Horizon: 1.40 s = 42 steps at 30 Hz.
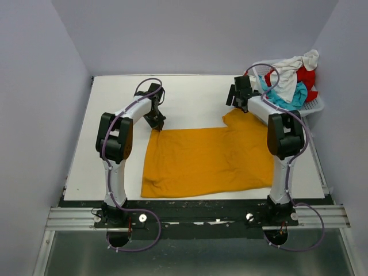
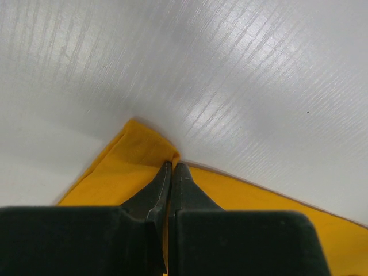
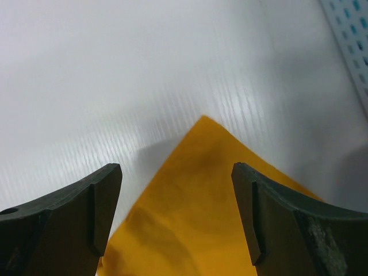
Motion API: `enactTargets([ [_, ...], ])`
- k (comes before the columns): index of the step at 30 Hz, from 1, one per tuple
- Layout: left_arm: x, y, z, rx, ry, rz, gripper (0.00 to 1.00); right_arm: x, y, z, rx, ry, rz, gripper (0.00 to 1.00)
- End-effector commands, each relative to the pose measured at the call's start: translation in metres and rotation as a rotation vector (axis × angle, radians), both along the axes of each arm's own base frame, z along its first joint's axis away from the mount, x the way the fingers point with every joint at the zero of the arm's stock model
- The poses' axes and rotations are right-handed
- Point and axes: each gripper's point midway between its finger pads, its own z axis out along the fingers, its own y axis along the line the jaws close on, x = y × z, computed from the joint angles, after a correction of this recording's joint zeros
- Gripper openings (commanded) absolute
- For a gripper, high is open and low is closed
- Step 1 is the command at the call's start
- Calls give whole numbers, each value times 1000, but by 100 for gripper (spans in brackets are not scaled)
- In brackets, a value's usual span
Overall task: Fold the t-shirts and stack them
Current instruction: Grab the side of the flattened tshirt furthest away from the robot with both arms, then fold the other side of the tshirt into a rectangle
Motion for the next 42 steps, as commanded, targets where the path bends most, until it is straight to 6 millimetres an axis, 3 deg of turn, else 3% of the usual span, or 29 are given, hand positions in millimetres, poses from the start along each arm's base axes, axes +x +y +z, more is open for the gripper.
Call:
enactTargets([
  [1, 3, -1, 1, 7, -2, -19, 0, 29, -12, -9, -92, 27, -31, 83],
  [4, 5, -3, 2, -2, -7, -28, 0, 34, -12, -26, -109, 64, -29, 81],
  [7, 6, -4, 2, -7, -3, -29, 0, 26, -14, -47, -121, 108, -28, 79],
  [12, 4, -1, 6, 13, 9, -29, 0, 10, -20, -60, -143, 153, -33, 71],
  [20, 1, 4, 6, 39, 24, -27, 0, -11, -35, -47, -166, 130, -122, 34],
  [26, 10, 6, 16, 50, 3, -19, 0, 2, -46, -39, -198, 70, -206, 1],
  [34, 40, 7, 27, 32, -25, -38, 0, 50, -38, 13, -145, -95, -184, 1],
  [39, 49, 5, 26, 24, -36, -48, 0, 50, -28, 28, -101, -142, -131, 1],
  [42, 49, 7, 29, 33, -31, -50, 0, 39, -23, 33, -70, -139, -94, 1],
])
